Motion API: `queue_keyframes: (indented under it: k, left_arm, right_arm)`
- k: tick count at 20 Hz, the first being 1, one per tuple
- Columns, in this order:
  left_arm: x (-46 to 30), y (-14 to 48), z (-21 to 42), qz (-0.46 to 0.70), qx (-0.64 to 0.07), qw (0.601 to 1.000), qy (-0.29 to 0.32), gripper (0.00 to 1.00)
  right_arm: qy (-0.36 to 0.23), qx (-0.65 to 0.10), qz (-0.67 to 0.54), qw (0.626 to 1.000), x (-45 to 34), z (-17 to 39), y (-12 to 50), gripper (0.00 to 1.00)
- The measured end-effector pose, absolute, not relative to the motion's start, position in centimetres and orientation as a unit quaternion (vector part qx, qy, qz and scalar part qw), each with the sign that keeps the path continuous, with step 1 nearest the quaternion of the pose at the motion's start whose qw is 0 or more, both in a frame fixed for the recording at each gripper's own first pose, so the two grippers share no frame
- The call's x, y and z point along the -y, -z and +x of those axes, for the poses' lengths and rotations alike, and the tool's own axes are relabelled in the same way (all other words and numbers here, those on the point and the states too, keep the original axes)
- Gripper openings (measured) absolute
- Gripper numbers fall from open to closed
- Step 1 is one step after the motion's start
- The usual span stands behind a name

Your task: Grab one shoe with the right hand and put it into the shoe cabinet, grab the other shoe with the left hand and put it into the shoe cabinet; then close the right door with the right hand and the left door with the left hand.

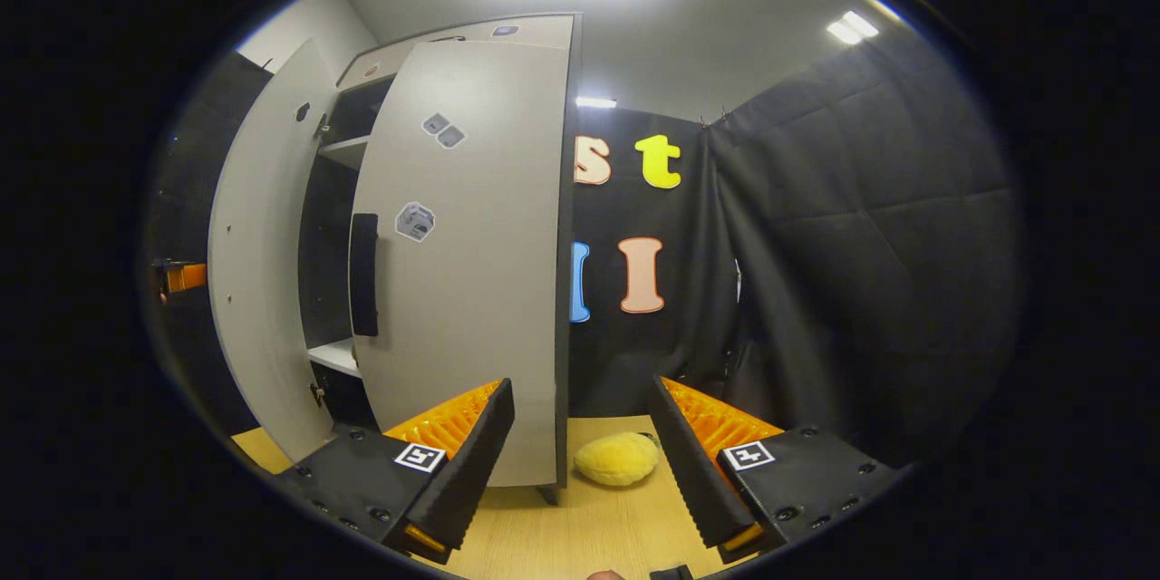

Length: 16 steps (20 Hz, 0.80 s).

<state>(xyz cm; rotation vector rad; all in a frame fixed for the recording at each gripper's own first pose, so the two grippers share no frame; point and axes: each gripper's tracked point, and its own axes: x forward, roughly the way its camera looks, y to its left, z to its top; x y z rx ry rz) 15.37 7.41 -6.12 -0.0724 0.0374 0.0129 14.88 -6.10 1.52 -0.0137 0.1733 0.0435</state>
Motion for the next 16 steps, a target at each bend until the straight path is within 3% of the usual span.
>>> queue_keyframes:
  k: [9,14,16]
  left_arm:
    - [2.8,5.6,19.7,-0.048,-0.013,0.996,0.071,0.91]
    - [5.1,5.4,20.7,-0.026,-0.005,0.997,0.07,0.91]
    - [5.0,5.5,20.4,-0.027,-0.003,0.997,0.074,0.91]
  right_arm:
    - [0.004,-0.091,0.002,0.996,9.6,13.4,-1.3,0.95]
    - [0.015,-0.092,0.015,0.996,10.5,12.3,-1.2,0.92]
    - [0.014,-0.092,0.016,0.996,10.5,12.1,-1.1,0.95]
